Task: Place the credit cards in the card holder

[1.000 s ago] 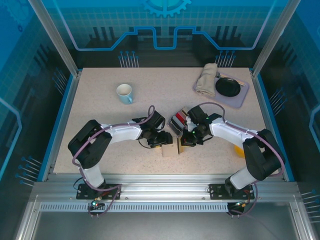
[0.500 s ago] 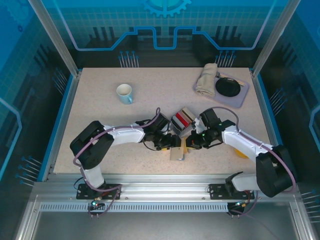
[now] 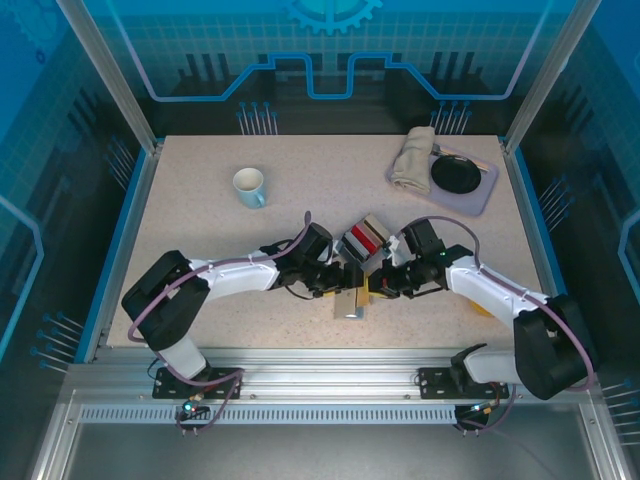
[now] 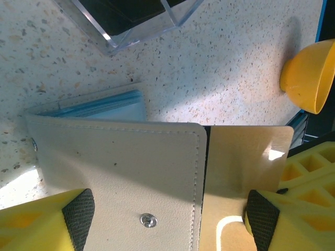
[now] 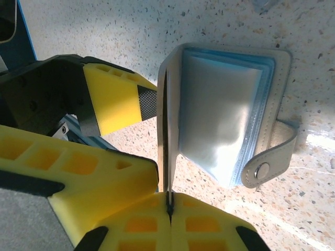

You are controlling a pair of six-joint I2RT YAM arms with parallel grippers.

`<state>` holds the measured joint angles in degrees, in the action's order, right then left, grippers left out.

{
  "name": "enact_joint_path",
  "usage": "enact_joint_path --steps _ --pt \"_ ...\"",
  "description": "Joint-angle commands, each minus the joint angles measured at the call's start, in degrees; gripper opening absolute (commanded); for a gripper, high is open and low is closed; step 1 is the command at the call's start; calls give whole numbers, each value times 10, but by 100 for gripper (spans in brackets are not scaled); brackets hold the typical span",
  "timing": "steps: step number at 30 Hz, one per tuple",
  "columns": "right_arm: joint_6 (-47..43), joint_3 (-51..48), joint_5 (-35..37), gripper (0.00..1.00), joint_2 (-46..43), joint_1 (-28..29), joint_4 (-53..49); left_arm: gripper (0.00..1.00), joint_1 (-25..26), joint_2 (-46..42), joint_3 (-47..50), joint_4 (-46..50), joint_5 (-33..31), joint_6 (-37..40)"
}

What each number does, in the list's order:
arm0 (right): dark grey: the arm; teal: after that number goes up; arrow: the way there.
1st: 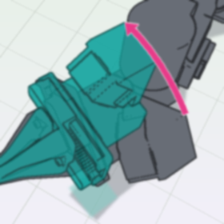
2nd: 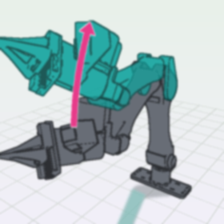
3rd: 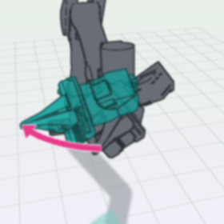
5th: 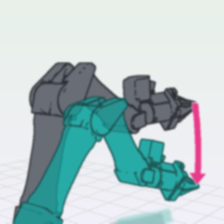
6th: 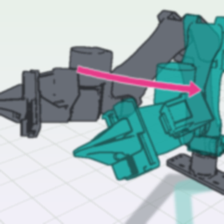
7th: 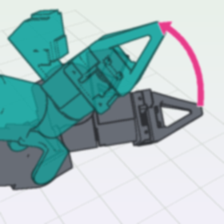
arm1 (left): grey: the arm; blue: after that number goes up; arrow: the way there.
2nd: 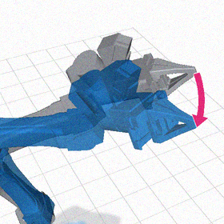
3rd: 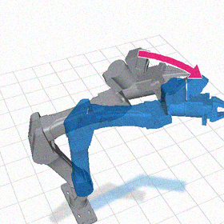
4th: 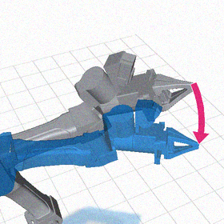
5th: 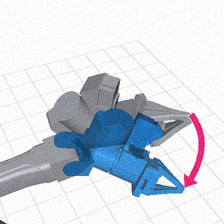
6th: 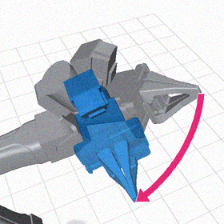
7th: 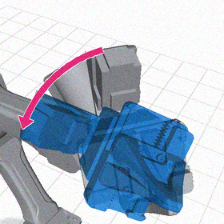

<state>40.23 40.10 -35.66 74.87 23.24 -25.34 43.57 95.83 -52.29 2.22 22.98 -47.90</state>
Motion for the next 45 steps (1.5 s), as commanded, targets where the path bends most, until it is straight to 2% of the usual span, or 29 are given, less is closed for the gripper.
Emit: enact_joint_path --steps 1,5,9,11,14,19,24,29,34,40,45 --pt "21 -6 -37 0 12 -3 44 76 2 8 9 -15 8 -10" --pt "37 -16 -52 0 19 -3 74 64 2 9 10 -13 2 -12" --pt "53 -23 -66 0 26 -3 103 47 1 9 11 -5 -6 -12" --pt "56 -22 -69 0 26 -4 106 43 1 6 14 -5 -10 -14" --pt "54 -19 -65 0 27 -4 103 36 0 0 15 -1 -17 -13" --pt "45 -13 -50 0 27 -4 82 16 -2 -8 16 5 -26 -13" --pt "34 -8 -26 0 26 -3 54 5 -8 -28 22 3 -27 -19" --pt "-6 20 75 0 28 12 -42 2 -37 -60 64 -42 0 -57" --pt "-19 28 122 0 34 21 -75 3 -91 -88 141 -120 34 -108" --pt "-23 35 142 0 50 27 -82 5 -122 -97 168 -92 47 -80" --pt "-20 44 142 0 30 30 -82 6 -140 -100 171 -26 38 -24"
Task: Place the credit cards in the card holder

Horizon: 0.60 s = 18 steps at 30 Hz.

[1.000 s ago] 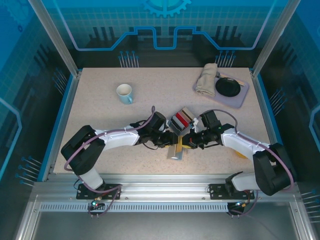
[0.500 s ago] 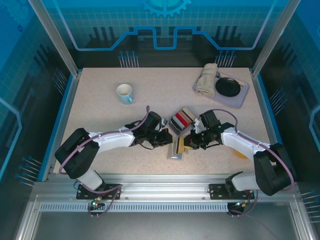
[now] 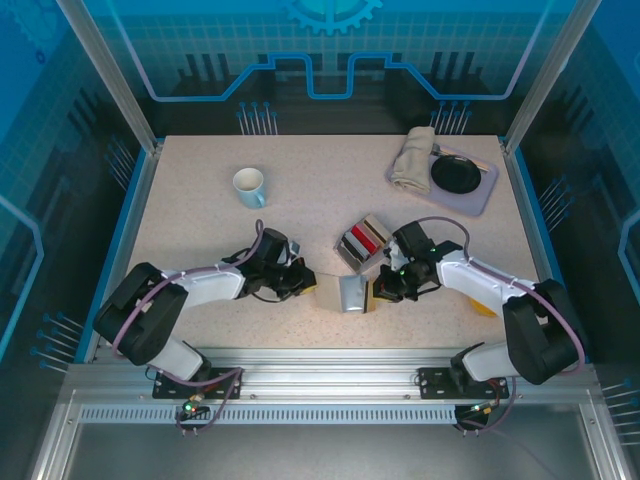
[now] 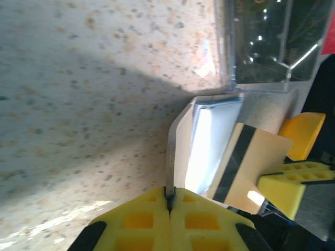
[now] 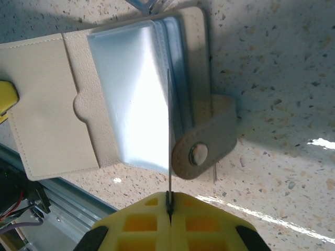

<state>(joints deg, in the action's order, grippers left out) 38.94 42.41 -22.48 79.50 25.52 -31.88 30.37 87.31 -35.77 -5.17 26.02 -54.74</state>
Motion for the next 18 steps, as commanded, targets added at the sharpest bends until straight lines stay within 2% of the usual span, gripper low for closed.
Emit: enact_joint_path --steps 1,6,12,18 --pt "-8 24 11 0 -24 7 -22 7 -8 -14 0 60 7 58" --pt "-19 35 21 0 -41 -1 -36 9 -8 2 -13 84 16 90" --pt "-18 41 2 0 -10 3 -15 10 -7 18 -22 70 26 86" --pt "-18 48 19 0 18 17 -13 10 0 32 -25 61 29 82"
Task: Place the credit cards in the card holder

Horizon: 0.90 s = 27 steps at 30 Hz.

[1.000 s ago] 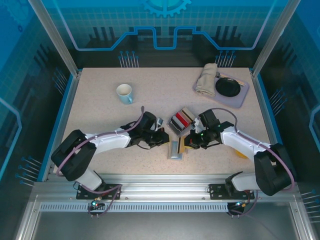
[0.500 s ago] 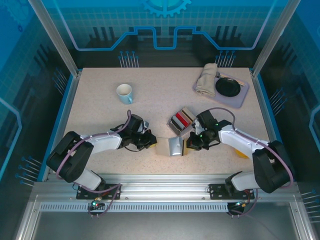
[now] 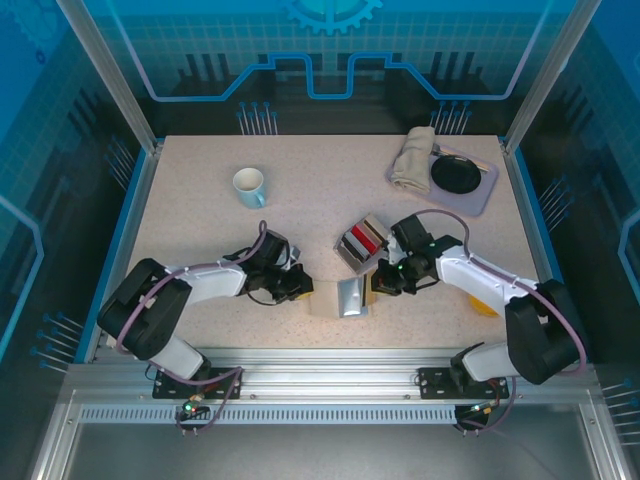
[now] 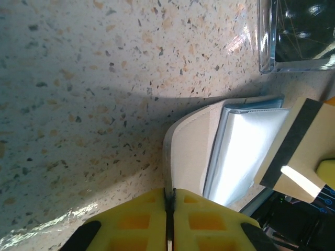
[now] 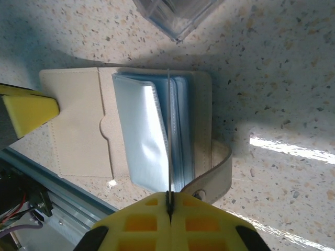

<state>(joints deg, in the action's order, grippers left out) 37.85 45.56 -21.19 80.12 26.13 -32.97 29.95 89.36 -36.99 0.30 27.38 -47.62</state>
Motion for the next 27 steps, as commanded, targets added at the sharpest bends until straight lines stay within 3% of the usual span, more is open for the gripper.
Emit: enact_joint_path --steps 1,12,27 --pt "-8 18 12 0 14 11 -6 10 5 12 -11 6 14 10" --pt "-30 24 33 0 -27 -3 -31 10 5 18 -1 -1 6 2" --pt "-19 7 7 0 16 15 9 10 24 41 -13 -10 5 -4"
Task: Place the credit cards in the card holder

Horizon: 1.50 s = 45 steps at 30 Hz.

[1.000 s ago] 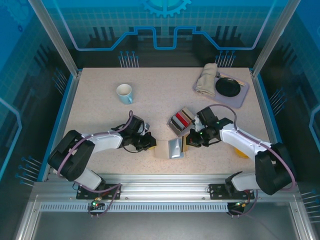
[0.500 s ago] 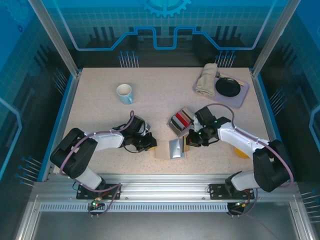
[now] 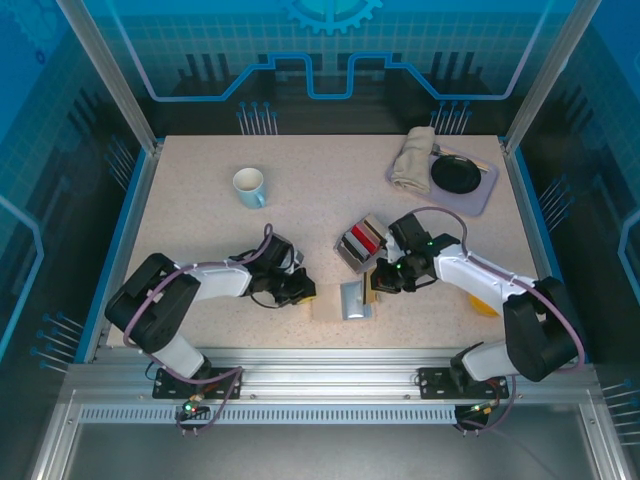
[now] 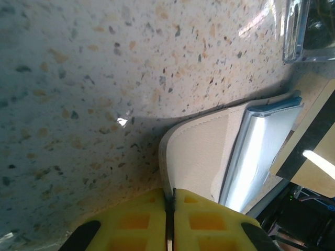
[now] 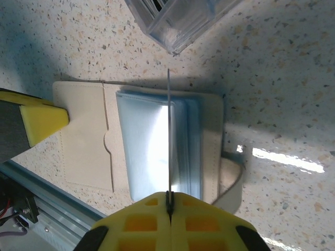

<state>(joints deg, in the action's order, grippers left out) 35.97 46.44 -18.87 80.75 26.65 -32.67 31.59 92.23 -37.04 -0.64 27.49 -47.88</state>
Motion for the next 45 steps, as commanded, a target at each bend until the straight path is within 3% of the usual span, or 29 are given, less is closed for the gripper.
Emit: enact_joint_path --steps 1,17,39,45 --pt "0 -1 -20 0 9 11 8 10 9 13 -14 -2 4 -3" --pt "-17 7 79 0 -26 9 -70 10 11 2 -5 -1 -14 -11" --pt "0 1 35 0 -31 23 -33 10 21 10 -12 2 -18 -15" --pt "4 15 114 0 -58 24 -81 10 24 10 -12 5 -20 -16"
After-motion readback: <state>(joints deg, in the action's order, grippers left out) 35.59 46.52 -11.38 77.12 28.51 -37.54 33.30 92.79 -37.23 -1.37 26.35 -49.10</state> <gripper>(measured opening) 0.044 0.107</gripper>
